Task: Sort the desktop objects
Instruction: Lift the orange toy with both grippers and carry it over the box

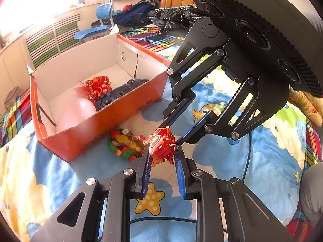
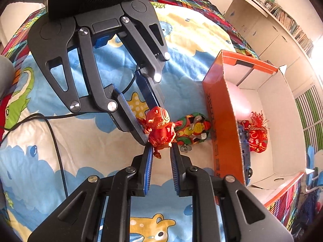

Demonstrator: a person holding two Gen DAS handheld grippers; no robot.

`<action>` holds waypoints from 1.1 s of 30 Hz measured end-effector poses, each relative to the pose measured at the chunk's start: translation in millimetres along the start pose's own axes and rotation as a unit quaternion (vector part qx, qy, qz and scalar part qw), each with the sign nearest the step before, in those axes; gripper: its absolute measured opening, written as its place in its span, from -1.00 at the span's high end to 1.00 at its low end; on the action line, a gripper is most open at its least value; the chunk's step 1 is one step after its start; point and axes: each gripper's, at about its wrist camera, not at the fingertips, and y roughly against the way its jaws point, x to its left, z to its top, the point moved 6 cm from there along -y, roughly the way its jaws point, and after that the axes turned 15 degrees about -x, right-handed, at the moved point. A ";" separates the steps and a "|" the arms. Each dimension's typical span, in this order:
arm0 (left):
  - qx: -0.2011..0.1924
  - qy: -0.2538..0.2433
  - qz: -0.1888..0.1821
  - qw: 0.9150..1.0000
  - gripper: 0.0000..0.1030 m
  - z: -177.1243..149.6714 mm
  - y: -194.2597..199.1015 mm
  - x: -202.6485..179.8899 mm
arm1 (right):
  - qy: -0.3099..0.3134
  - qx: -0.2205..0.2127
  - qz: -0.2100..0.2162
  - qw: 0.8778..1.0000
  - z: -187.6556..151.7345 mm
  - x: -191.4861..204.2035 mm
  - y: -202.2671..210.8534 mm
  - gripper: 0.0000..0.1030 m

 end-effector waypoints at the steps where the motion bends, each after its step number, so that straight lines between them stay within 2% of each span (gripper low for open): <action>1: 0.000 -0.001 0.000 1.000 0.62 4.0 0.0 0.6 | 0.000 -0.001 -0.004 1.000 4.1 -3.7 -1.3 0.68; 9: -0.006 -0.025 0.002 1.000 0.62 42.1 13.4 7.2 | 0.001 -0.008 -0.017 1.000 25.6 -24.6 25.1 0.68; 14: -0.010 -0.018 -0.003 1.000 0.62 60.0 21.1 17.2 | -0.010 -0.013 -0.030 0.999 36.1 -42.9 38.7 0.68; 22: -0.014 -0.039 0.011 0.999 0.62 91.0 9.6 42.6 | -0.010 -0.014 -0.050 0.999 44.9 -76.6 51.1 0.68; 26: -0.025 -0.015 0.026 0.999 0.62 98.7 -10.1 60.1 | -0.037 -0.031 -0.080 0.996 41.5 -98.3 46.4 0.68; 28: -0.018 -0.005 0.028 0.999 0.61 95.5 -22.3 65.1 | -0.064 -0.041 -0.091 0.993 38.0 -105.7 43.1 0.72; 30: -0.005 -0.017 0.038 0.999 0.61 88.0 -33.5 64.3 | -0.087 -0.054 -0.092 0.990 35.7 -109.3 42.2 0.72; 33: 0.003 -0.021 0.043 0.999 0.61 79.3 -43.7 64.7 | -0.084 -0.055 -0.088 0.991 34.2 -105.5 38.5 0.72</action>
